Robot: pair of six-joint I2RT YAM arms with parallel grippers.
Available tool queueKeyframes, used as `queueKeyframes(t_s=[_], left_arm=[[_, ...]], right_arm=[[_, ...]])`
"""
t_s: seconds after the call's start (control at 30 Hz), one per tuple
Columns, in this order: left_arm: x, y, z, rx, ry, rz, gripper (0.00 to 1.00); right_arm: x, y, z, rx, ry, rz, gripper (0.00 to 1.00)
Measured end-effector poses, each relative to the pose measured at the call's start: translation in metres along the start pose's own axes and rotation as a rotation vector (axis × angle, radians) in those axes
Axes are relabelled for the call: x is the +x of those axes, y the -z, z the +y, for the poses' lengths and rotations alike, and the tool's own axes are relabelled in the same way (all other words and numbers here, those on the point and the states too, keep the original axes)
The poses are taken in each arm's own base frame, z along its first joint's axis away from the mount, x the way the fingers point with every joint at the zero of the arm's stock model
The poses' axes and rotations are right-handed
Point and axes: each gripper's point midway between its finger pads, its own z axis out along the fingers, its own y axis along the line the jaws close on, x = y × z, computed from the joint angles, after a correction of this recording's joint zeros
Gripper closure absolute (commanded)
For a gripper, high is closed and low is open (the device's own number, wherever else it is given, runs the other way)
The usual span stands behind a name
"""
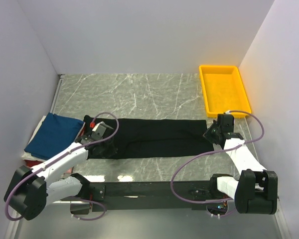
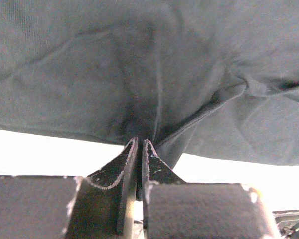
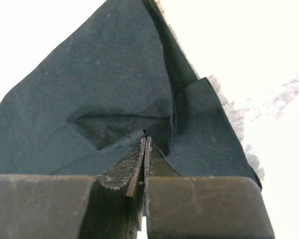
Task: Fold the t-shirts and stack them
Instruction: Fold the tshirt
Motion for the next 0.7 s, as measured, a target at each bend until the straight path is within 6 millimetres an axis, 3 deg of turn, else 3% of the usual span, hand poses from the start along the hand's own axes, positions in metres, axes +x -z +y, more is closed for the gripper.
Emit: queueKeyframes(t_s=[0.2,0.4,0.63,0.67,0.7], left_arm=[[0.016,-0.004,0.011,-0.010,0.041,0.024,0.99],[0.023,-0.003,0.018,0.020,0.117,0.007,0.99],[0.024,-0.005,0.020,0.028,0.155,-0.003,0.99],[0.024,-0.006,0.021,0.027,0.156,-0.005,0.99],[0.023,-0.006,0.021,0.025,0.156,-0.009,0.99]], right_arm=[[-0.005,0.003,-0.011,0.038,-0.047,-0.016,0.88],[-0.012,0.005,-0.029,0.081,-0.124,-0.020,0.86],[-0.011,0.005,-0.030,0.076,-0.137,-0.010,0.90],[-0.010,0.005,-0.030,0.074,-0.138,-0.008,0.89],[-0.010,0.006,-0.029,0.069,-0.138,-0.005,0.82]])
